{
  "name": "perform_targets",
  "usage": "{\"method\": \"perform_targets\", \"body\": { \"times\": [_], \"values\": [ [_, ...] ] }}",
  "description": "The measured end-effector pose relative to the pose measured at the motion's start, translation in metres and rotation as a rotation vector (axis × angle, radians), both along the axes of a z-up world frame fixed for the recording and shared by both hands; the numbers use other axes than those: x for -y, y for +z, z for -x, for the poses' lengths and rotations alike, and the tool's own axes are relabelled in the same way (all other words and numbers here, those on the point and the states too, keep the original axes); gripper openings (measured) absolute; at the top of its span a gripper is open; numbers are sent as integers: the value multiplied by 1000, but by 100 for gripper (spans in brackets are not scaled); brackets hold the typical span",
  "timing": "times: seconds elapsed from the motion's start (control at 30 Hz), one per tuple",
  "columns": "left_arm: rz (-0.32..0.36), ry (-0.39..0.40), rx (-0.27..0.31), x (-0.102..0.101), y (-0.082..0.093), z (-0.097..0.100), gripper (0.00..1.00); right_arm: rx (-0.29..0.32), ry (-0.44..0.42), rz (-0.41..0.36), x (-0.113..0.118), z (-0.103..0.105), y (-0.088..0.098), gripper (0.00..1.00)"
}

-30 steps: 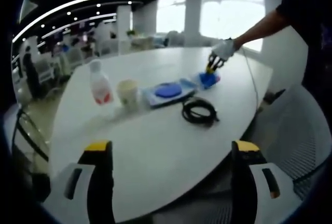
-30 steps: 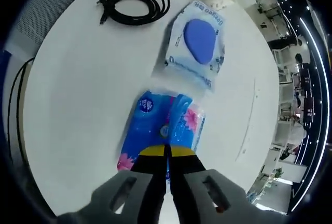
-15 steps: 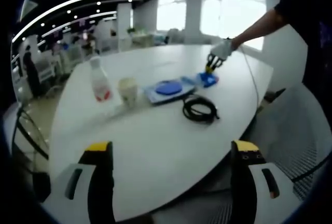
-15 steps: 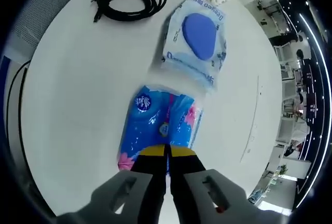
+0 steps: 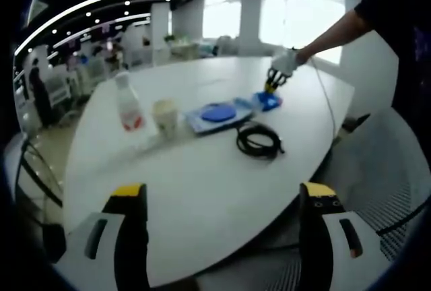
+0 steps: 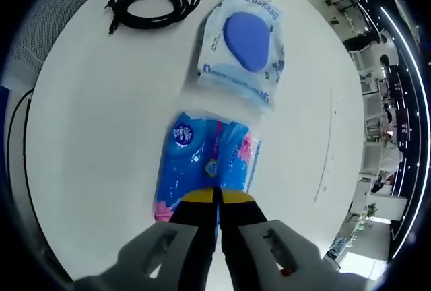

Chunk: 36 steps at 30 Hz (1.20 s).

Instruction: Arrange the tabletop items into an orderly group along one side of the table until the central work area is clear of visible clutter.

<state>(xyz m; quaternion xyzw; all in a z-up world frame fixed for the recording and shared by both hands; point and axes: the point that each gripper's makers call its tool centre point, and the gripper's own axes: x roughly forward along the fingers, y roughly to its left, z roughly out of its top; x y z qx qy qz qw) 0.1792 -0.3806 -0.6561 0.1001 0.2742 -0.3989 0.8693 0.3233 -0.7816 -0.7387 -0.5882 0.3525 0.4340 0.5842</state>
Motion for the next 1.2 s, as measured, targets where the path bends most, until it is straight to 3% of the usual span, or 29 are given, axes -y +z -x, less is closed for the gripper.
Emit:
{"method": "perform_targets", "body": {
  "times": [0.3,0.63,0.97,1.2],
  "values": [
    [2,-3,11,0,1,-1,90,27,-64,-46,4,-3,6,14],
    [6,-11,37,1,5,-2,93,70,-260,-208,-2,0,28,37],
    [23,-21,62,4,11,-3,97,78,-417,-340,-7,17,39,54],
    [33,-32,65,7,12,-1,98,70,-510,-405,-19,37,42,58]
  ]
}}
